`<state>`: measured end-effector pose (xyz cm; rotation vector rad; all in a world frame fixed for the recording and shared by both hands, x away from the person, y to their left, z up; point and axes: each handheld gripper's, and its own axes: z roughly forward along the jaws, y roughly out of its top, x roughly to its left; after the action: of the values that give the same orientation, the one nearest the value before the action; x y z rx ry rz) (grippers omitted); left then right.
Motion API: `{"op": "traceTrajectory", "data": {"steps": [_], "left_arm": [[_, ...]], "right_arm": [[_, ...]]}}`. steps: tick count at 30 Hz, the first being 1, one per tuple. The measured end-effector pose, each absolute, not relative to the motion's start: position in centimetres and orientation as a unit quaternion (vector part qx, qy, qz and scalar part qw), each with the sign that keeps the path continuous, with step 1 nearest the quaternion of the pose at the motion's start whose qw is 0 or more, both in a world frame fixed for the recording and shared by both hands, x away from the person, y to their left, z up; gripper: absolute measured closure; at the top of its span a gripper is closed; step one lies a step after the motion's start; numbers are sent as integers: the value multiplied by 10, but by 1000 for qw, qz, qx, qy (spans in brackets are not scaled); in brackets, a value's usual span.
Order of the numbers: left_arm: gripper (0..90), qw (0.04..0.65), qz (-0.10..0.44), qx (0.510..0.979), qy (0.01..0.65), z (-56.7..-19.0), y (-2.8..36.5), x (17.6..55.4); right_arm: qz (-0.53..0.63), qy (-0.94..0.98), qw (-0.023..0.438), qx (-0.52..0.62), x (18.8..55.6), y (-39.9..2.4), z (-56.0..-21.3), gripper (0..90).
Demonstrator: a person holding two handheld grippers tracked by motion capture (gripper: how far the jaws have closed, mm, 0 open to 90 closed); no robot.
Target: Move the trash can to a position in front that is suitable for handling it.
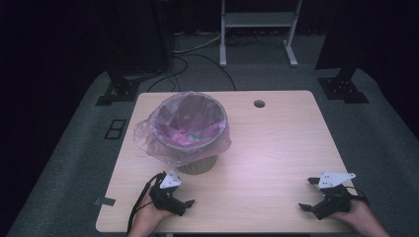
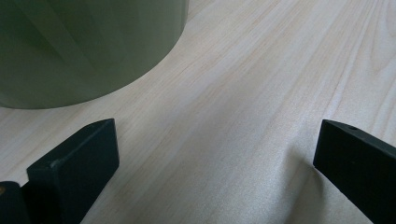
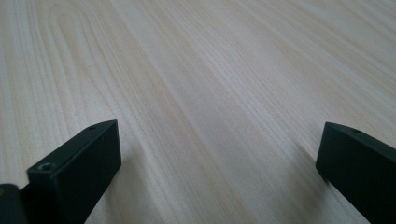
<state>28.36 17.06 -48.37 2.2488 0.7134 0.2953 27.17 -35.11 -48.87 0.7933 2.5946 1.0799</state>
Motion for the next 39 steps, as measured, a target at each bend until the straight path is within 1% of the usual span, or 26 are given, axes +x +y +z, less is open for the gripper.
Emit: {"op": "traceTrajectory", "data": {"steps": [9,17,28,39], "left_arm": [[0,385,125,873,271,-475,171,278],[0,401,119,867,271,-463,174,268],[0,415,97,865,264,-438,167,253],[0,426,98,858,270,-410,174,243]], "right_arm": [[368,882,111,273,271,-351,-489,0],[368,882,112,273,271,-352,-489,0],[367,882,112,273,271,-352,-489,0],[367,882,112,274,270,-352,-489,0]]}}
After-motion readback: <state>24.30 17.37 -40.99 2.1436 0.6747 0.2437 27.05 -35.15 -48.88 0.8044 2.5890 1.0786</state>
